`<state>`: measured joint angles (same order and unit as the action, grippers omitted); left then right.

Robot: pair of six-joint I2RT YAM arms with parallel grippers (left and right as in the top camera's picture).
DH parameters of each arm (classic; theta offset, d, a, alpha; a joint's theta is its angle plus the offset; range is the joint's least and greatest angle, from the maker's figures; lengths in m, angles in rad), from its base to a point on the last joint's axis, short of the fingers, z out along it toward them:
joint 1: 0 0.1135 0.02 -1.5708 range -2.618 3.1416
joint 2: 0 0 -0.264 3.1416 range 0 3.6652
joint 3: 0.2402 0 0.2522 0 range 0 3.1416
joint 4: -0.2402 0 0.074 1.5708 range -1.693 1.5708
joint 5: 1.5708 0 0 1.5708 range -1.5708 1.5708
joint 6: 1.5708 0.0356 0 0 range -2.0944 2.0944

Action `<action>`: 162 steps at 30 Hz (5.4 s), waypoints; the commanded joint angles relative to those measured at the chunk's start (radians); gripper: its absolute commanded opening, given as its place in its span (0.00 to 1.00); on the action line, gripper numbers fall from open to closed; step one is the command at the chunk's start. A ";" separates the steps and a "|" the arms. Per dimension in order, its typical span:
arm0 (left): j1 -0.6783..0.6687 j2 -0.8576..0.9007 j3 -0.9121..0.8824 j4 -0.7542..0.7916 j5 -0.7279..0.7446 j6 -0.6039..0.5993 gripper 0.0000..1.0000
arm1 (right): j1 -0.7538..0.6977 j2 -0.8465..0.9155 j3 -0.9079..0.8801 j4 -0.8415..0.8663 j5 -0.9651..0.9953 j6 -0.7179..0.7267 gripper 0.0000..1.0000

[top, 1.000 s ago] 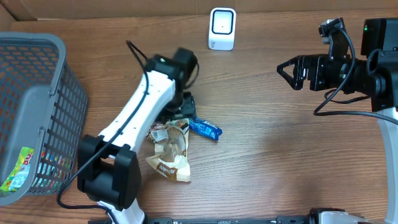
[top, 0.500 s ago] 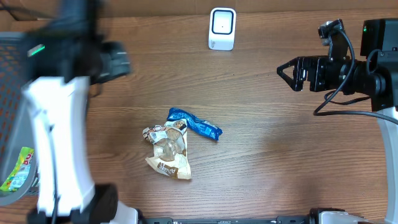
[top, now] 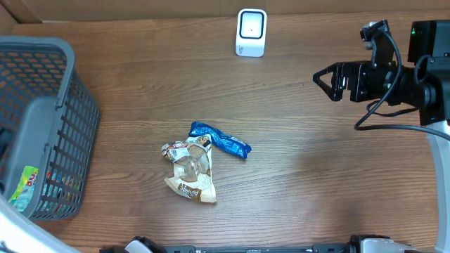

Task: Scan the item barcode
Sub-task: 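Carry the clear cookie bag out and release it beside the blue wrapper, then reach the left gripper into the basket and grasp the Haribo packets, then carry the Haribo packets out and drop them on the table, then grasp the pale green packet from the pile with the right gripper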

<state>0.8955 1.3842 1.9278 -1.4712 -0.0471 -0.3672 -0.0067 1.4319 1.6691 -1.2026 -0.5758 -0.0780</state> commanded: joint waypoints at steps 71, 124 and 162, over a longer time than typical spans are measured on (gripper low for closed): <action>0.058 0.269 -0.174 0.297 0.315 0.039 0.04 | 0.000 0.006 0.025 -0.015 -0.002 0.001 1.00; -1.310 0.283 -0.516 0.587 0.148 -0.014 0.56 | 0.000 0.007 0.025 -0.014 -0.006 0.005 1.00; -1.045 0.362 -0.110 0.331 0.028 0.039 0.54 | 0.541 0.531 0.005 0.036 0.085 0.395 0.57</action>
<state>-0.1497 1.7416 1.8202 -1.1412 0.0494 -0.3557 0.5030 1.9526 1.6691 -1.1858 -0.4988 0.2943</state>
